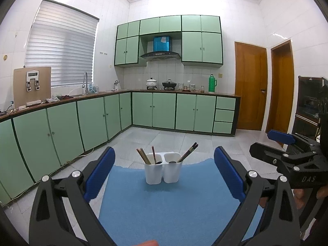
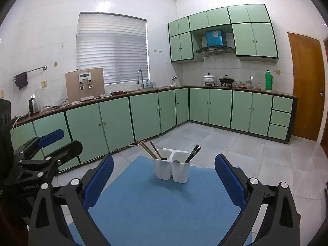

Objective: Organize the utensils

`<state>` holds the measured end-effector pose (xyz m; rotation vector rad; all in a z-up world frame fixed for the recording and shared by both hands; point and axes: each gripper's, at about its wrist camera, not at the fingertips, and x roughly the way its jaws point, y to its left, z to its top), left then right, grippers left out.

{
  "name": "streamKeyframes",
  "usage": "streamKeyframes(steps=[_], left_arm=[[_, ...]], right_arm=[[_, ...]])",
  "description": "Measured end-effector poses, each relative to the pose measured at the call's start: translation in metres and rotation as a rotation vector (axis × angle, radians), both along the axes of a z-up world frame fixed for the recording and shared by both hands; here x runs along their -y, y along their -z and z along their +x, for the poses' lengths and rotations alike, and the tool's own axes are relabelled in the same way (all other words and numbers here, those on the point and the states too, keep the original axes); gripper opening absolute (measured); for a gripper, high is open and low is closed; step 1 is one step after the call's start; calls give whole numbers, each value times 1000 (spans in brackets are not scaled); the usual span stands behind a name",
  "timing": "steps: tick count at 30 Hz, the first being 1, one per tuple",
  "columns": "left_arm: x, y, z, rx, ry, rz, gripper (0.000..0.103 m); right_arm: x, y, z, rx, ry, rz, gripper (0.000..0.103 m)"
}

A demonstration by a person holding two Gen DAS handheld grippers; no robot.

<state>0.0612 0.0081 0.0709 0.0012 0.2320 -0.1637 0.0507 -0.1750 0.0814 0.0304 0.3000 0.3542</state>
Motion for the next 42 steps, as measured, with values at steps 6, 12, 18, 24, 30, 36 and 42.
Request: streamKeyframes(steps=[6,12,18,24,30,36,42], left_arm=[[2,-1,-1,1,-1,3,94],[3,-2,-2,-2,0,8,94],[3,-3,-2,-2,0,7,94],[4,-6,-2,-4,-2,8,94],[4,-6,-2,-4,-2,8,94],[5,-6,-1,-5,-3,8,94],[5,-6,-1,-4,-3,8,94]], right_arm=[[0,1,-1,0,0,5,97],[1,1,0,-2,1,6,97],[1,1,-1,-2,1,6,97],[1,1,-1,-3,2,6,97],[0,1,-1,-5,2,5,97],[1,1,-1,-5,2,3,97],[1,1,-1,-5,2,4,97]])
